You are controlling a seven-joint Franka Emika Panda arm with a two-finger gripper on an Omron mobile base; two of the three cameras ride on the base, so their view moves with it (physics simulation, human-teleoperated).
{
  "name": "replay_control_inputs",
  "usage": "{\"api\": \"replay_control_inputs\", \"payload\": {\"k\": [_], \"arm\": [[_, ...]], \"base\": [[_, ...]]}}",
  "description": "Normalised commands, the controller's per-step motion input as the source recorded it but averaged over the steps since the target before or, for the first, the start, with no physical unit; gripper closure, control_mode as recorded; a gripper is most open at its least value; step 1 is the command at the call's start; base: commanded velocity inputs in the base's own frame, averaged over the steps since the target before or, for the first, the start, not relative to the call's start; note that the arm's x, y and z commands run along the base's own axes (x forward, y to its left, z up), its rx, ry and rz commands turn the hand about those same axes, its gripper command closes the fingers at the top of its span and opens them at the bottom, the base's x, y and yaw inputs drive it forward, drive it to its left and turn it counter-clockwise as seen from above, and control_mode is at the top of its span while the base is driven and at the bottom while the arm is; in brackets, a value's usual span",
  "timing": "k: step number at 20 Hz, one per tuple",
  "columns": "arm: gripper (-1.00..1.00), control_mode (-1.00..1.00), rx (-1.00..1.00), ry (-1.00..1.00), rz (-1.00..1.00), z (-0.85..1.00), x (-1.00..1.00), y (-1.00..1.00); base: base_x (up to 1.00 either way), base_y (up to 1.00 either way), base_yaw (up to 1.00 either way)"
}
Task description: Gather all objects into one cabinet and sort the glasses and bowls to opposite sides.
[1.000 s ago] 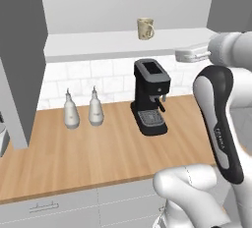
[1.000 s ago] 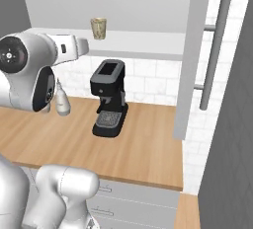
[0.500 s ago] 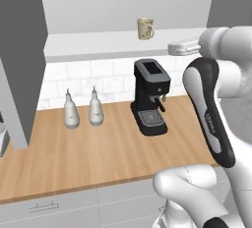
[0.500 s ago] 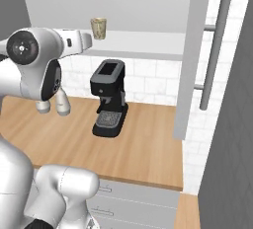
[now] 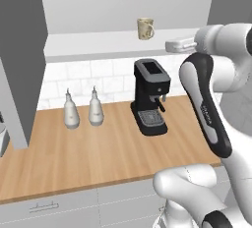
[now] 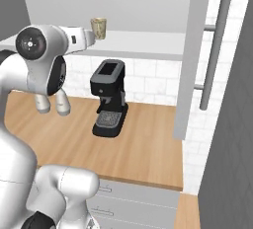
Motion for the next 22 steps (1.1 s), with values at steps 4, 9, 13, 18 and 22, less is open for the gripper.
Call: {"api": "replay_control_inputs", "payload": {"k": [4,9,13,18,22], "arm": [[-1.0,-1.0,0.0,-0.01,0.0,0.0,0.03,0.0],[-1.0,-1.0,0.0,0.0,0.0,0.0,0.2,0.0],[-1.0,-1.0,0.01,0.0,0.0,0.0,0.45,-0.06],[-1.0,-1.0,0.02,-0.02,0.0,0.0,0.33,-0.14],[-1.0,-1.0,0.0,0.0,0.0,0.0,0.46,-0.04]], "base": [[0.0,0.0,0.0],[0.0,0.0,0.0],[0.0,0.0,0.0],[0.0,0.0,0.0],[0.0,0.0,0.0]]}}
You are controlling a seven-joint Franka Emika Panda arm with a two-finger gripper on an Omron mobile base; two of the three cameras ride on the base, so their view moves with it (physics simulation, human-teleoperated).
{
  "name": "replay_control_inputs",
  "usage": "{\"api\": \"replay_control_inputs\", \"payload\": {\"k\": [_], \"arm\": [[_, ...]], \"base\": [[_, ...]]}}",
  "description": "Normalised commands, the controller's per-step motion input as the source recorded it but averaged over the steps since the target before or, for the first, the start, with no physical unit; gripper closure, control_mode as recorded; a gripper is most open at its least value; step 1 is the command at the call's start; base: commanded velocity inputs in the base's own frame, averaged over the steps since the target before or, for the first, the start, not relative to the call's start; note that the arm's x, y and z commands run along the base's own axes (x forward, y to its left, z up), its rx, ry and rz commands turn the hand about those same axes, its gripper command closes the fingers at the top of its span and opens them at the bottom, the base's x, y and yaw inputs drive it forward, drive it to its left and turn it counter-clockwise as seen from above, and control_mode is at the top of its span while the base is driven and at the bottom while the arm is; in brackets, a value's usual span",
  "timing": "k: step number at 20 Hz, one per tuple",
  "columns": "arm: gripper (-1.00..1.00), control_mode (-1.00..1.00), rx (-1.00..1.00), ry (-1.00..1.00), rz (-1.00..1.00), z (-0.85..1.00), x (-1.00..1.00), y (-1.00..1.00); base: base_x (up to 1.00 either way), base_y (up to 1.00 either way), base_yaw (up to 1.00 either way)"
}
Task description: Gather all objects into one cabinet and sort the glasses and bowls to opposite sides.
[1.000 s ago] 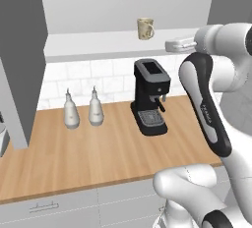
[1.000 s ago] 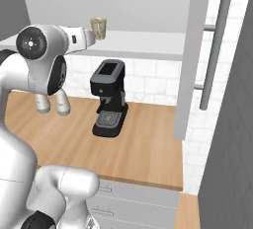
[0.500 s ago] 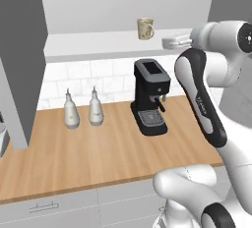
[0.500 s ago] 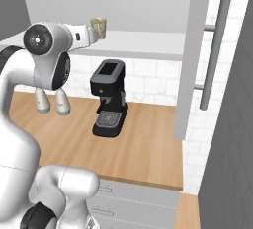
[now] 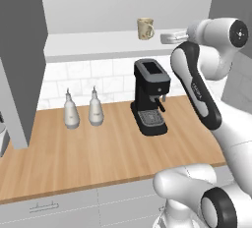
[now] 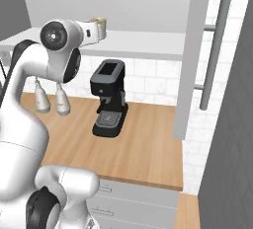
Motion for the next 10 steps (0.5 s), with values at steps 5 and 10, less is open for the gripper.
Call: {"api": "replay_control_inputs", "payload": {"k": [5,10], "arm": [[-1.0,-1.0,0.0,0.0,0.0,0.0,0.45,-0.03],[-1.0,-1.0,0.03,0.0,0.01,0.0,0.43,-0.06]], "base": [[0.0,0.0,0.0],[0.0,0.0,0.0]]}}
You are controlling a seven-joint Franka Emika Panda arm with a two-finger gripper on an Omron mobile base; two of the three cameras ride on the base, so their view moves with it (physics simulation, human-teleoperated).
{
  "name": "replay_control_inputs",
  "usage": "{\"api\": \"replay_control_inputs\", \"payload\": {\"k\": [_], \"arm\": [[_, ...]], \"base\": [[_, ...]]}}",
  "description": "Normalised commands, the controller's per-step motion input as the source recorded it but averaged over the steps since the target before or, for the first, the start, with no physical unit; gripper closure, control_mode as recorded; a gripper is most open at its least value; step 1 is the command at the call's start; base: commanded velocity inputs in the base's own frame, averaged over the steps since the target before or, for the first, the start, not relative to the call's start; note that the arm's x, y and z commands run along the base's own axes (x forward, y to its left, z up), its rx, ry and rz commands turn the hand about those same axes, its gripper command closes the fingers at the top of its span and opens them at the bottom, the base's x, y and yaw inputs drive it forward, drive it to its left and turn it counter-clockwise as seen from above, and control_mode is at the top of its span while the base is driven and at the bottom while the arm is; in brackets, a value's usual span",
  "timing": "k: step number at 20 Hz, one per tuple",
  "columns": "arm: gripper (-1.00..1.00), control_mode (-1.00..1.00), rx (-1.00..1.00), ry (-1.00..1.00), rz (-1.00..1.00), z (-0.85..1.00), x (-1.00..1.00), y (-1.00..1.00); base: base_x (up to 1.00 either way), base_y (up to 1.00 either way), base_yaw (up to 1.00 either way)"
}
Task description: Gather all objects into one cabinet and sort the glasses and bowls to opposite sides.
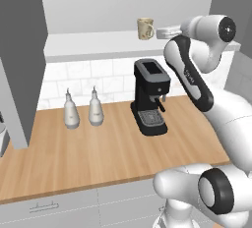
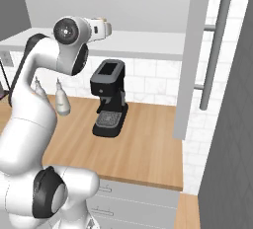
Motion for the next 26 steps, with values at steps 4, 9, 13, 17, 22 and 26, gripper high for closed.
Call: {"api": "replay_control_inputs", "payload": {"k": [4,9,13,17,22,26], "arm": [[-1.0,-1.0,0.02,0.0,0.04,-0.02,0.26,-0.01],[-1.0,-1.0,0.0,0.0,0.06,-0.09,0.28,0.0],[-1.0,-1.0,0.0,0.0,0.07,-0.05,0.43,-0.04],[-1.0,-1.0,0.0,0.0,0.05,-0.02,0.47,-0.08],[-1.0,-1.0,0.0,0.0,0.01,-0.11,0.33,-0.02],[-1.0,-1.0,0.0,0.01,0.0,-0.19,0.41,0.0]], "base": [[0.0,0.0,0.0],[0.0,0.0,0.0],[0.0,0.0,0.0],[0.0,0.0,0.0],[0.0,0.0,0.0],[0.0,0.0,0.0]]}}
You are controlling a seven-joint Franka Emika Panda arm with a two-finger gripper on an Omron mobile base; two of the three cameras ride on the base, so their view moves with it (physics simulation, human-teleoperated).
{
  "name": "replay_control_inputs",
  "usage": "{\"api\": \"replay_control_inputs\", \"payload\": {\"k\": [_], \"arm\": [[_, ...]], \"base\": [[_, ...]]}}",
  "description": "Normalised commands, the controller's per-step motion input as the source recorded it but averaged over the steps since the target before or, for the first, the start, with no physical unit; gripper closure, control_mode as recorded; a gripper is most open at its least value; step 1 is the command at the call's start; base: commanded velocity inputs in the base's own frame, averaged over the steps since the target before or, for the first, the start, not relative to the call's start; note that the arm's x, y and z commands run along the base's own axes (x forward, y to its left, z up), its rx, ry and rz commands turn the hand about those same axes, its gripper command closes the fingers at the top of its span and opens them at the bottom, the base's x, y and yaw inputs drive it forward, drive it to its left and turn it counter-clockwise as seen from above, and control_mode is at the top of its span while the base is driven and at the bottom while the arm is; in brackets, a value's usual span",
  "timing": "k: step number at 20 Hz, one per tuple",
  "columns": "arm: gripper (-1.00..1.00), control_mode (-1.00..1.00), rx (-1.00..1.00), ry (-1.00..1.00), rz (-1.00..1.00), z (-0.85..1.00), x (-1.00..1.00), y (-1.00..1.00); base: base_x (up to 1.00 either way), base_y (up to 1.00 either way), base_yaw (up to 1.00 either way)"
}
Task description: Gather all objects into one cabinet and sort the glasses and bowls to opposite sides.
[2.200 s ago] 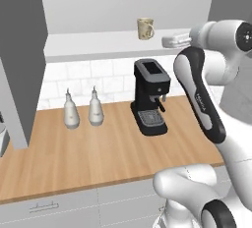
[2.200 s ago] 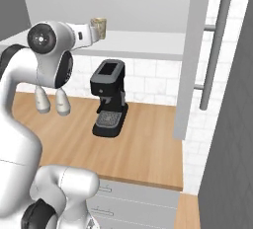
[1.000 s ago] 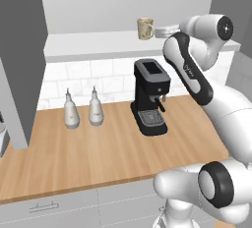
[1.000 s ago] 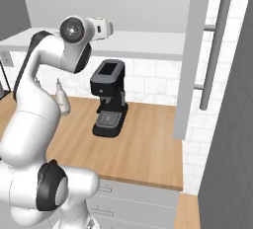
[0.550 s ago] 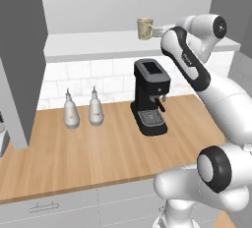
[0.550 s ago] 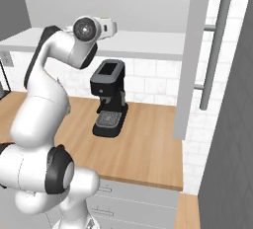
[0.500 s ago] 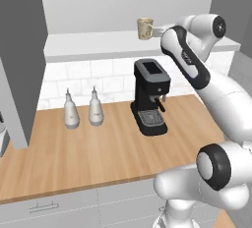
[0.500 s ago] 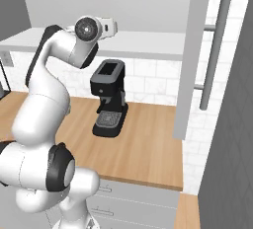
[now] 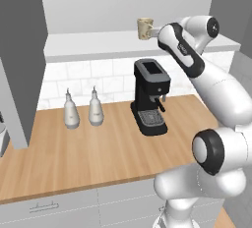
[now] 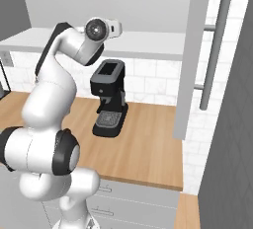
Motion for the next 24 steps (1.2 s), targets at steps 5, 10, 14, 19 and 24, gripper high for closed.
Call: {"api": "replay_control_inputs", "payload": {"k": [5,10,14,19,24], "arm": [[-1.0,-1.0,0.0,0.0,0.0,-0.1,0.4,0.0],[-1.0,-1.0,0.0,0.0,0.0,-0.07,0.18,0.0],[-1.0,-1.0,0.0,0.0,0.0,-0.13,0.02,0.08],[-1.0,-1.0,0.0,0.01,0.0,-0.04,0.16,0.1],[-1.0,-1.0,0.0,0.0,0.0,0.0,0.34,0.0]], "base": [[0.0,0.0,0.0],[0.0,0.0,0.0],[0.0,0.0,0.0],[0.0,0.0,0.0],[0.0,0.0,0.0]]}}
